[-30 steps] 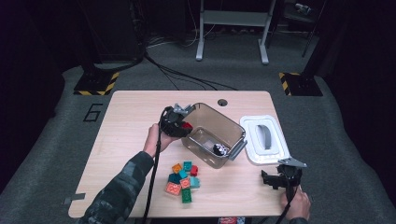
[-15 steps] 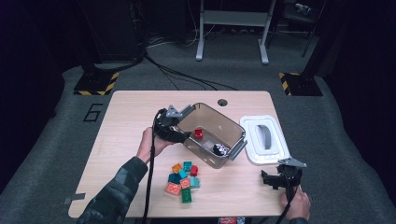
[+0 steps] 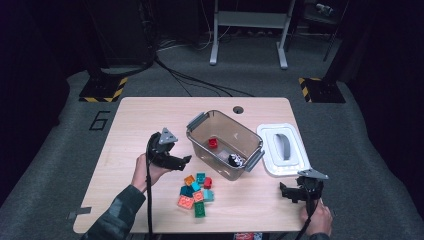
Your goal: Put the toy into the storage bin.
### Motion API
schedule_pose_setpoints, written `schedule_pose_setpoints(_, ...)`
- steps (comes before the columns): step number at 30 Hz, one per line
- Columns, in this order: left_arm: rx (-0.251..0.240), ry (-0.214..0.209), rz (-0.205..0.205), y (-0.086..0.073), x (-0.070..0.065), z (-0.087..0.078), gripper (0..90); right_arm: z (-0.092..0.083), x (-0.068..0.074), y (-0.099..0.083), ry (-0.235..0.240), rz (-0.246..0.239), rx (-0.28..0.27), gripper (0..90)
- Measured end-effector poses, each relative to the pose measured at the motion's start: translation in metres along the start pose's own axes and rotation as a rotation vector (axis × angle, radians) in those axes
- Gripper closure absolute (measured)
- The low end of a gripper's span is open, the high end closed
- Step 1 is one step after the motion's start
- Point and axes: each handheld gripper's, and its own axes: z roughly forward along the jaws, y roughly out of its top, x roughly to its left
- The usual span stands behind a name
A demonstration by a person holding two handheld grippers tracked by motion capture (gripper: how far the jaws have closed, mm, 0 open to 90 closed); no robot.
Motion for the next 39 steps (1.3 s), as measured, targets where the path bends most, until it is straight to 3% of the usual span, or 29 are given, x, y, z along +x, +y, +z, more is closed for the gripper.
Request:
schedule_pose_setpoints(6,0.064,-0.022,-0.020,-0.030,-0.006,0.013,6.4,0.000,0.000,0.000,0.000,0.000,0.000,0.0)
schedule_pose_setpoints(9,0.111,-0.032,-0.012,-0.044,-0.017,0.023,6.3,0.000,0.000,0.000,0.000,0.000,0.000,0.0)
schedule_pose_setpoints(19,0.179,-0.066,-0.019,-0.071,-0.031,0.037,7.6,0.000,0.000,0.000,0.000,0.000,0.000,0.0)
schedule_pose_setpoints(25,0.207,-0.028,-0.019,-0.081,-0.027,0.033,10.4,0.000,0.000,0.000,0.000,0.000,0.000,0.0)
schedule_pose_setpoints(36,0.206,0.103,-0.064,-0.094,0.007,0.017,11.2,0.000,0.000,0.000,0.000,0.001,0.000,0.0)
schedule_pose_setpoints(39,0.200,0.119,-0.077,-0.095,0.013,0.013,11.2,0.000,0.000,0.000,0.000,0.001,0.000,0.0)
